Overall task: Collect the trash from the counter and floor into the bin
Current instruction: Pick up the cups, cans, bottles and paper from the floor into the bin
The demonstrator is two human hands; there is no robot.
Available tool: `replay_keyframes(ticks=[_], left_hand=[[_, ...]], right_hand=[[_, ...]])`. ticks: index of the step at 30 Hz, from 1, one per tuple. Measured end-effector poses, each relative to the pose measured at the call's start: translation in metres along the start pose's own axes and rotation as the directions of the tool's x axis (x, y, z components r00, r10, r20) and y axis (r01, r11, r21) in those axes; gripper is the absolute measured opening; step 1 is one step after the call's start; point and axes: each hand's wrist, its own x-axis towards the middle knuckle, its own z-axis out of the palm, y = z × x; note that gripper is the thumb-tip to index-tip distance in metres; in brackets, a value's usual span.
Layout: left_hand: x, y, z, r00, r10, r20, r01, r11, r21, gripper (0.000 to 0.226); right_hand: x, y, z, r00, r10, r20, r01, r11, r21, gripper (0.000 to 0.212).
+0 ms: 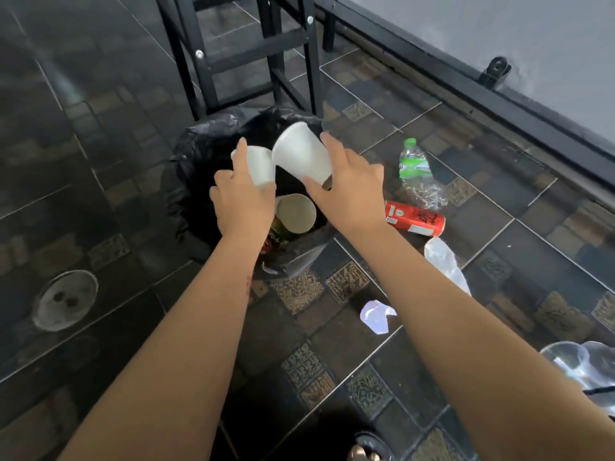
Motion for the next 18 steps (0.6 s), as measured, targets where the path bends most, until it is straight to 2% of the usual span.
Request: replay_keyframes(ticks=[2,4,6,9,12,15,18], left_hand=[[0.0,-0.007,0.003,0.998,-0.029,0.061,0.024,0.997,0.078,0.083],[0.001,-0.011,0.007,0.993,-0.058,0.103,0.044,0.99,0.131,0.083],[0.001,-0.012,0.009,0.995,-0.042,0.095,0.025,0.986,0.167,0.077],[0.0,-0.007,0.008,0.999,0.047,0.026,-0.051,0.986,0.161,0.068],[-0.006,0.009,0.007,0.989,0.147,-0.009,-0.145,0.983,0.109,0.063],[-0.02,0.037,0.013,0.966,0.258,-0.015,-0.256,0.964,0.068,0.059],[-0.044,0.07,0.03,0.908,0.42,-0.005,-0.419,0.907,0.032,0.056]], right_hand=[[0.001,0.001,0.006,0.997,-0.022,0.073,0.028,0.997,-0.07,0.068],[0.002,0.004,0.007,0.988,-0.009,0.154,0.02,0.997,-0.069,0.064],[0.0,0.007,0.005,0.99,-0.039,0.137,0.043,0.999,-0.028,0.059],[-0.009,0.014,0.0,0.995,-0.073,0.075,0.065,0.993,0.095,0.056],[-0.021,0.032,-0.006,0.998,-0.043,0.041,0.034,0.98,0.198,0.056],[-0.036,0.056,-0.016,0.999,0.032,0.004,-0.032,0.98,0.197,0.053],[-0.058,0.088,-0.027,0.99,0.138,-0.028,-0.132,0.977,0.168,0.051]])
